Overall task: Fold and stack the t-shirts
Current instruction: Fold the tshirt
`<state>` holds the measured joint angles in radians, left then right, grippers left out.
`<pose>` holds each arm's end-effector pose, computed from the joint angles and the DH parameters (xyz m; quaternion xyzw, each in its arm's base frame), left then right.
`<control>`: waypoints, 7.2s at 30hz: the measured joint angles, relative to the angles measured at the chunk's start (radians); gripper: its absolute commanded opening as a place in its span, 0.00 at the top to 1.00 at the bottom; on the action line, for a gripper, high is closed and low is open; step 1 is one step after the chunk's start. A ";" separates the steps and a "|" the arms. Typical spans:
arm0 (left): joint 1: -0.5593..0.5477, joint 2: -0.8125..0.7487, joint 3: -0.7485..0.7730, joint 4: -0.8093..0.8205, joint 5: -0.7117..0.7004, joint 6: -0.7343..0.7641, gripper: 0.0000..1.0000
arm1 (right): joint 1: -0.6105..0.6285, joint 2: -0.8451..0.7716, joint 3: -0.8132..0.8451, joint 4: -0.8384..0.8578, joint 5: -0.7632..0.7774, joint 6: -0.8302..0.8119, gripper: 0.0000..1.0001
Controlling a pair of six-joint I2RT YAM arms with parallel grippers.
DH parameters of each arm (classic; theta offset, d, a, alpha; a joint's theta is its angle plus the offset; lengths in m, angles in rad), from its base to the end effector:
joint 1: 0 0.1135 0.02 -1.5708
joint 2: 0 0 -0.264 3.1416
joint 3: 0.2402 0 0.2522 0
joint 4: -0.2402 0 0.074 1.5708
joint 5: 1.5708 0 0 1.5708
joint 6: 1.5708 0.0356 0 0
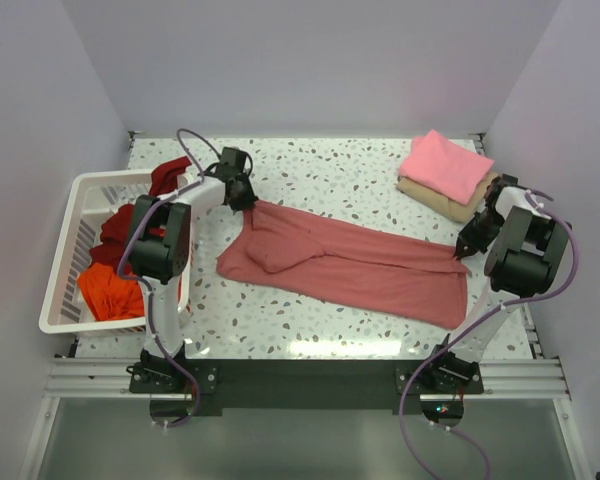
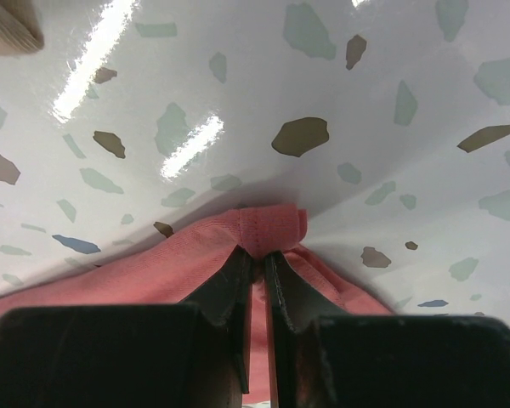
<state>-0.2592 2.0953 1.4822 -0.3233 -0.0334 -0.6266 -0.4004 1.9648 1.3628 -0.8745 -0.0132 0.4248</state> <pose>0.4372 -0.1147 0.1619 -0.1786 0.9330 -0.1193 0.2886 0.3387 -0.1428 0.1589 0.4003 0.9152 0.0072 0.0470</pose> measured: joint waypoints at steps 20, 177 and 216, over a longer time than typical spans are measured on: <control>-0.081 -0.190 0.010 -0.052 -0.052 0.128 0.16 | 0.000 -0.085 0.024 0.003 -0.026 -0.067 0.25; -0.359 -0.449 -0.288 -0.307 0.170 0.066 0.55 | 0.060 -0.492 -0.420 0.075 -0.267 -0.086 0.39; -0.229 -0.260 -0.274 -0.268 0.090 0.065 0.90 | 0.060 -0.479 -0.413 0.063 -0.267 -0.093 0.36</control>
<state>-0.4881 1.8355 1.2087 -0.5911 0.0570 -0.5613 -0.3405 1.4857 0.9497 -0.8120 -0.2802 0.3317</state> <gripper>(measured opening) 0.186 0.641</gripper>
